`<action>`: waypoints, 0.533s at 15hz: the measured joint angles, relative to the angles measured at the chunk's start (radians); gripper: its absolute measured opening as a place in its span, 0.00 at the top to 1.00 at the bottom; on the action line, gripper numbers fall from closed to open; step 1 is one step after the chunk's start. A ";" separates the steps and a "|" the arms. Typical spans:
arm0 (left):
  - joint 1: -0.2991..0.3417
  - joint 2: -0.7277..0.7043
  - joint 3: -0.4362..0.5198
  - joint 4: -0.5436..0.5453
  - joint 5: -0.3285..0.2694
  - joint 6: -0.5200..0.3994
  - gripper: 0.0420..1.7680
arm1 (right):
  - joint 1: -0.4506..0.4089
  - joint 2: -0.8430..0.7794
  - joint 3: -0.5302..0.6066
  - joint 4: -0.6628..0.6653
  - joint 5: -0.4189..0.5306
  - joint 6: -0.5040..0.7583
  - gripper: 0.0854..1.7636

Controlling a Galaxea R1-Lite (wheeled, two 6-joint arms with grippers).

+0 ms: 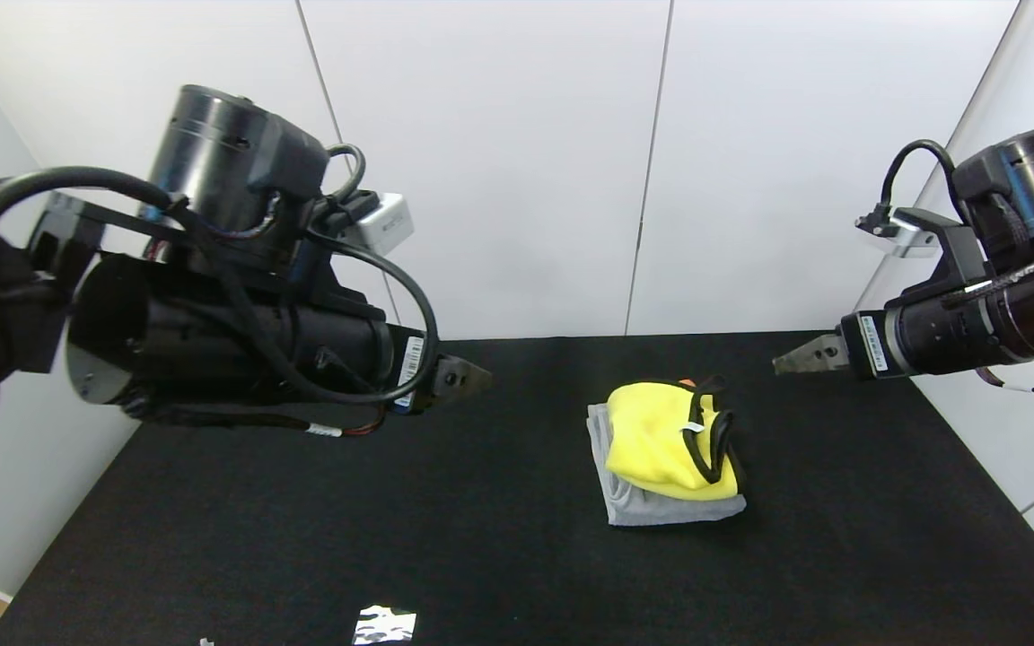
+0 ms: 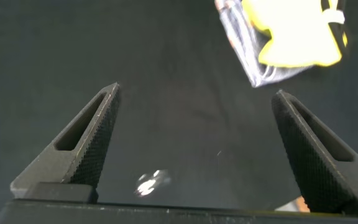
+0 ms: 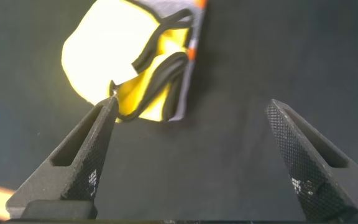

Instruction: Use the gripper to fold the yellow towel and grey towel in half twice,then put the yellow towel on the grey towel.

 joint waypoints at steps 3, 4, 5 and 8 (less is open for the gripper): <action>0.013 -0.121 0.116 -0.001 0.041 0.024 0.03 | 0.005 -0.087 0.155 -0.133 -0.017 -0.001 0.03; 0.016 -0.164 0.159 0.000 0.054 0.028 0.03 | 0.007 -0.122 0.204 -0.163 -0.018 -0.001 0.03; 0.021 -0.207 0.201 -0.002 0.062 0.029 0.03 | 0.009 -0.167 0.260 -0.194 -0.020 -0.001 0.03; 0.028 -0.356 0.324 -0.001 0.079 0.030 0.03 | 0.009 -0.316 0.401 -0.240 -0.046 0.000 0.03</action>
